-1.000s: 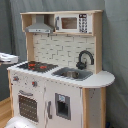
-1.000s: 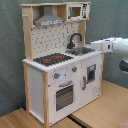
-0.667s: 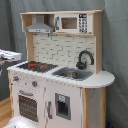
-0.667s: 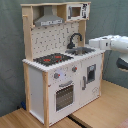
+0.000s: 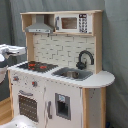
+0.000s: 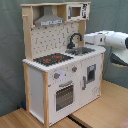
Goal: Play with the kitchen
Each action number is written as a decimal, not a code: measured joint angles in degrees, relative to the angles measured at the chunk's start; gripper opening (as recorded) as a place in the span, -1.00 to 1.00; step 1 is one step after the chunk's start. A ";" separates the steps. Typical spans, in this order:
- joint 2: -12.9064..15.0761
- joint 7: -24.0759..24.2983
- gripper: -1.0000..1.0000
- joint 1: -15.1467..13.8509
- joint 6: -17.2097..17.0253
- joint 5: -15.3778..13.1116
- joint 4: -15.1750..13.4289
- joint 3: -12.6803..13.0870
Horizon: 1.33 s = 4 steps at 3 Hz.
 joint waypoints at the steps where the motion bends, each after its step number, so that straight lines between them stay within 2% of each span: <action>1: 2.73 -0.44 1.00 -3.91 2.84 0.00 2.80 -0.08; 2: 6.36 -0.96 1.00 -7.31 6.20 0.00 4.91 -0.14; 3: 10.34 -2.39 1.00 -9.40 9.57 0.01 5.74 -0.67; 4: 13.70 -5.52 1.00 -11.11 11.79 0.01 7.11 -2.24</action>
